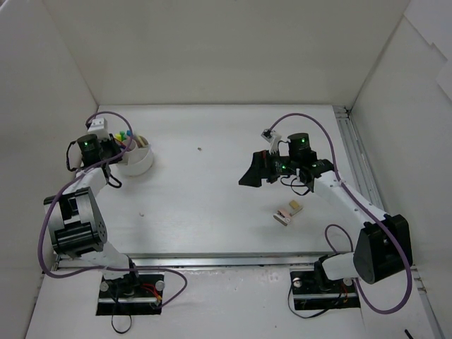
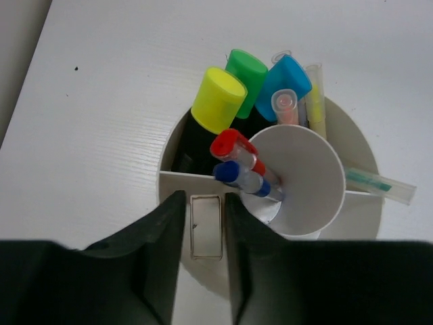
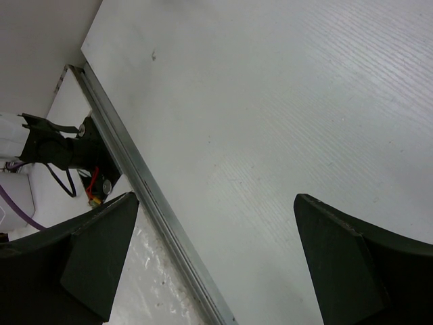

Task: Sort the stationery into containers
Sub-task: Place the stationery in the storage box, then pick up the stapler from the center of the board.

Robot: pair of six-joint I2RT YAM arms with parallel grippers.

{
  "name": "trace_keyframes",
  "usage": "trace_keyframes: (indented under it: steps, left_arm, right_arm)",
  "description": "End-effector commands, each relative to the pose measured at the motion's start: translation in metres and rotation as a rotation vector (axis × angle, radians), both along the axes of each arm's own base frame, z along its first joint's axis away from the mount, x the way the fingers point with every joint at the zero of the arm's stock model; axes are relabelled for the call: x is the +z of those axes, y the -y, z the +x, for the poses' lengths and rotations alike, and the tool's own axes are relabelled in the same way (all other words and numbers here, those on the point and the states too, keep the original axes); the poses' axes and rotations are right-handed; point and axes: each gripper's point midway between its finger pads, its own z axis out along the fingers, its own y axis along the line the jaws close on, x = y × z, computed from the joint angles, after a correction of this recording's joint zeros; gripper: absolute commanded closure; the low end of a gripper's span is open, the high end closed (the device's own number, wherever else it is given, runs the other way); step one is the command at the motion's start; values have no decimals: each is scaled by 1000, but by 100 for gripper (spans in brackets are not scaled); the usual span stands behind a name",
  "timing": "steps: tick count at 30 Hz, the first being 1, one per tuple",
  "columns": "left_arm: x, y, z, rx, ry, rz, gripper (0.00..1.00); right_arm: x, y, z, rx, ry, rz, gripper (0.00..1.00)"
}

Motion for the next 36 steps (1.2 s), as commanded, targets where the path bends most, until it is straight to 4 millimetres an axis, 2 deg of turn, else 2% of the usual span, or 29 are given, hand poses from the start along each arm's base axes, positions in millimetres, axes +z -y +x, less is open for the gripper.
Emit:
trace_keyframes:
  steps: [1,3,5,6,8,11,13,14,16,17,18,19,20,21,22,23,25,26,27,28,29,30,36]
  left_arm:
    - [45,1,6,1,104,12,75]
    - [51,2,3,4,114,16,56]
    - [53,3,-2,6,117,14,44]
    - [61,4,-4,5,136,18,38]
    - [66,6,-9,2,149,17,34]
    - [91,12,-20,-14,205,27,31]
    - [97,15,-26,-18,222,27,29]
    - [110,18,-31,-24,250,32,28]
    - [116,21,-38,-28,264,24,26]
    - [127,24,-44,-33,288,25,25]
    - [128,27,-48,-36,287,18,23]
    - [130,29,-52,-33,291,-2,19]
    - [141,32,-59,-31,313,-4,17]
    - [141,39,-64,-44,306,-21,11]
    - [141,43,-68,-47,305,-51,8]
    - [150,47,-75,-53,323,-62,1]
    - [148,62,-86,-83,291,-122,1]
    - [149,80,-94,-134,273,-167,0]
    - [150,82,-98,-134,271,-182,1]
    - [149,94,-102,-160,268,-197,1]
    - [155,102,-108,-187,289,-195,1]
    - [166,119,-118,-229,314,-194,1]
    - [166,140,-135,-270,278,-187,1]
  right_arm:
    - [23,-2,-2,27,73,47,2]
    - [24,-2,-3,26,74,49,2]
    - [23,-1,-3,17,72,45,2]
    - [24,1,-3,10,76,44,2]
    - [23,3,-3,-13,75,35,2]
    - [22,7,-2,-52,79,22,2]
    - [22,11,-1,-82,85,10,2]
    - [20,13,0,-105,77,5,2]
    - [15,21,6,-179,77,-27,2]
    - [7,26,5,-225,36,-49,2]
    - [3,32,5,-260,19,-70,2]
    - [-8,45,12,-350,8,-124,2]
    - [-12,53,13,-418,-29,-139,2]
    - [-24,64,10,-474,-81,-180,2]
    - [-36,83,14,-603,-125,-227,2]
    - [-46,94,12,-664,-160,-263,2]
    - [-73,121,2,-809,-256,-340,2]
    - [-90,132,-9,-854,-306,-384,2]
    - [-91,134,-10,-875,-326,-377,2]
    - [-105,139,-19,-897,-364,-399,2]
    - [-111,140,-23,-917,-395,-396,2]
    - [-126,141,-35,-917,-444,-410,2]
    - [-133,137,-53,-843,-447,-409,2]
